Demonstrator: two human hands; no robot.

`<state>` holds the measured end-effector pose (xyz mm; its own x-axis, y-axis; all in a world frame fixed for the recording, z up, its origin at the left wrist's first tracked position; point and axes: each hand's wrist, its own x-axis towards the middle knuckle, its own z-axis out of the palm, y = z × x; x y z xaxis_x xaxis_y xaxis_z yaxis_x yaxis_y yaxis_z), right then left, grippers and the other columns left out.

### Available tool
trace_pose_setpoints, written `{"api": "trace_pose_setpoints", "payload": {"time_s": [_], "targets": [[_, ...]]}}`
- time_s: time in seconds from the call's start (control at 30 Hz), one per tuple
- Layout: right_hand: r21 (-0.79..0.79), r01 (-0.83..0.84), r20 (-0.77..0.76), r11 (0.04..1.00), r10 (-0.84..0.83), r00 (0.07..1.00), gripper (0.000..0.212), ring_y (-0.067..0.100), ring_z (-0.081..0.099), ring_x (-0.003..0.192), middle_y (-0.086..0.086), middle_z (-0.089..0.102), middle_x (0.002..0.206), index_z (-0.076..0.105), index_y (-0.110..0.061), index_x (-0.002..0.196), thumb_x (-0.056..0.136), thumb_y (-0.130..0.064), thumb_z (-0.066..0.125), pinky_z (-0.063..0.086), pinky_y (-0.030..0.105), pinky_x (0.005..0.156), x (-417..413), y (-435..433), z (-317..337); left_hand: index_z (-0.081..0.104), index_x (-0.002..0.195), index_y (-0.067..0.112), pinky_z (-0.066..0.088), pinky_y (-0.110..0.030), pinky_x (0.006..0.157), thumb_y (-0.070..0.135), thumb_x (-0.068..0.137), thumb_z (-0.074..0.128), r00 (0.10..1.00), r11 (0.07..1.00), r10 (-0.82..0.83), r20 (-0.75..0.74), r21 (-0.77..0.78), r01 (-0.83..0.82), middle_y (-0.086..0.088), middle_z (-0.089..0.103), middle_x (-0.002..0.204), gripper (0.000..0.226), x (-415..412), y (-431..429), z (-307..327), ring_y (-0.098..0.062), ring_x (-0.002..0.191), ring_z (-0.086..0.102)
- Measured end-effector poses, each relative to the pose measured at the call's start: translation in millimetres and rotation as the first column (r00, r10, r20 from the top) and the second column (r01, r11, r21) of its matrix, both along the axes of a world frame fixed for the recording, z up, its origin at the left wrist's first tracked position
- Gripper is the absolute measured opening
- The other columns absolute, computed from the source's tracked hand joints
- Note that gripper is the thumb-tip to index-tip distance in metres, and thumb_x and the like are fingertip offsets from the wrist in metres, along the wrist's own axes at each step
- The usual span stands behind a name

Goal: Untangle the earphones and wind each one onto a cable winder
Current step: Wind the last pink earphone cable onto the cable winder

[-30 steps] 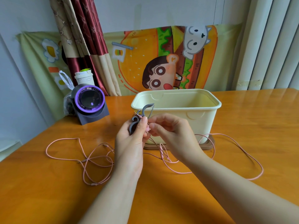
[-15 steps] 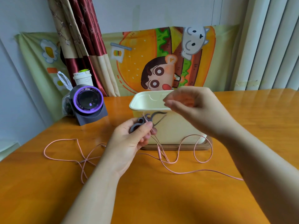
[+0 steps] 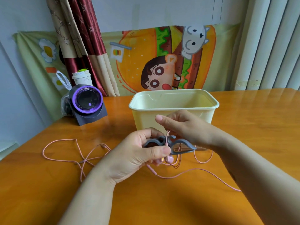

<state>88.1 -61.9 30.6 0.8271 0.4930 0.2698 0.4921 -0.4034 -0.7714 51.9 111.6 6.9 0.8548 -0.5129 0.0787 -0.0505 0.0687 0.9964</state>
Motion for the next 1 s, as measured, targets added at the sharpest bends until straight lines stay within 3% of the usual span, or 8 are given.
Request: {"api": "trace_pose_setpoints", "payload": {"time_s": [0.23, 0.33, 0.43, 0.53, 0.6, 0.7, 0.8, 1.0], "targets": [[0.129, -0.098, 0.029, 0.987, 0.095, 0.995, 0.064, 0.024, 0.046, 0.058, 0.033, 0.054, 0.068, 0.058, 0.014, 0.077, 0.088, -0.049, 0.051, 0.039, 0.038, 0.056, 6, 8, -14, 0.073, 0.074, 0.028, 0.048, -0.017, 0.055, 0.024, 0.058, 0.081, 0.998, 0.998, 0.038, 0.04, -0.043, -0.037, -0.002, 0.068, 0.075, 0.018, -2, 1, 3, -0.011, 0.063, 0.062], [0.163, -0.084, 0.025, 0.983, 0.081, 0.996, 0.042, 0.01, 0.056, 0.064, 0.024, 0.061, 0.068, 0.063, 0.012, 0.081, 0.097, -0.025, 0.051, 0.047, 0.032, 0.061, 6, 9, -19, 0.073, 0.073, 0.026, 0.047, -0.016, 0.053, 0.026, 0.048, 0.094, 0.997, 0.988, 0.062, 0.034, -0.143, -0.057, -0.003, 0.067, 0.076, 0.032, 2, 2, 3, -0.013, 0.065, 0.062], [0.156, 0.015, 0.03, 0.988, -0.02, 0.999, 0.028, 0.003, 0.042, 0.055, 0.004, 0.048, 0.06, 0.056, 0.009, 0.071, 0.095, -0.001, 0.045, 0.036, 0.022, 0.056, 8, 12, -26, 0.073, 0.08, 0.02, 0.048, -0.016, 0.051, 0.024, 0.047, 0.096, 0.989, 0.949, 0.136, -0.051, -0.282, -0.145, -0.006, 0.066, 0.076, 0.041, 5, 1, 2, -0.016, 0.066, 0.059], [0.205, 0.076, 0.037, 0.976, -0.085, 0.996, 0.035, 0.009, 0.03, 0.051, -0.005, 0.04, 0.056, 0.057, -0.009, 0.071, 0.101, -0.021, 0.042, 0.026, 0.028, 0.051, 10, 18, -33, 0.067, 0.09, 0.012, 0.047, -0.014, 0.054, 0.007, 0.072, 0.08, 0.96, 0.897, 0.255, -0.115, -0.343, -0.28, -0.002, 0.06, 0.062, 0.023, 8, -1, 2, -0.014, 0.069, 0.048], [0.278, 0.1, 0.067, 0.955, -0.123, 0.99, 0.025, 0.006, 0.036, 0.053, -0.008, 0.046, 0.064, 0.059, -0.018, 0.089, 0.1, -0.033, 0.043, 0.031, 0.028, 0.054, 8, 22, -36, 0.071, 0.071, 0.017, 0.046, -0.014, 0.058, 0.014, 0.078, 0.066, 0.94, 0.866, 0.318, -0.123, -0.365, -0.341, 0.002, 0.056, 0.057, 0.009, 9, -2, 3, -0.009, 0.068, 0.045], [0.445, 0.137, 0.089, 0.885, -0.195, 0.977, 0.011, 0.009, 0.04, 0.055, -0.013, 0.05, 0.083, 0.049, -0.023, 0.105, 0.096, -0.028, 0.052, 0.035, 0.026, 0.056, 2, 28, -35, 0.065, 0.052, 0.018, 0.042, -0.017, 0.068, 0.024, 0.074, 0.062, 0.88, 0.793, 0.429, -0.203, -0.382, -0.475, 0.004, 0.059, 0.063, 0.022, 12, -1, 2, -0.003, 0.056, 0.047], [0.468, 0.062, 0.258, 0.882, -0.203, 0.945, 0.019, 0.005, 0.035, 0.051, -0.022, 0.046, 0.071, 0.049, -0.027, 0.094, 0.087, -0.025, 0.066, 0.03, 0.012, 0.053, -8, 33, -34, 0.068, 0.074, 0.019, 0.038, -0.021, 0.075, 0.027, 0.071, 0.065, 0.841, 0.753, 0.463, -0.28, -0.377, -0.54, 0.007, 0.064, 0.064, 0.009, 14, -5, -1, -0.002, 0.062, 0.052], [0.306, 0.116, 0.537, 0.945, -0.272, 0.799, 0.023, 0.004, 0.039, 0.057, -0.013, 0.055, 0.088, 0.066, -0.014, 0.099, 0.08, -0.021, 0.076, 0.031, 0.011, 0.056, -5, 36, -43, 0.07, 0.092, 0.021, 0.039, -0.025, 0.079, 0.029, 0.072, 0.066, 0.832, 0.754, 0.467, -0.301, -0.356, -0.552, 0.006, 0.071, 0.075, 0.021, 11, -10, -3, -0.003, 0.07, 0.06]]}}
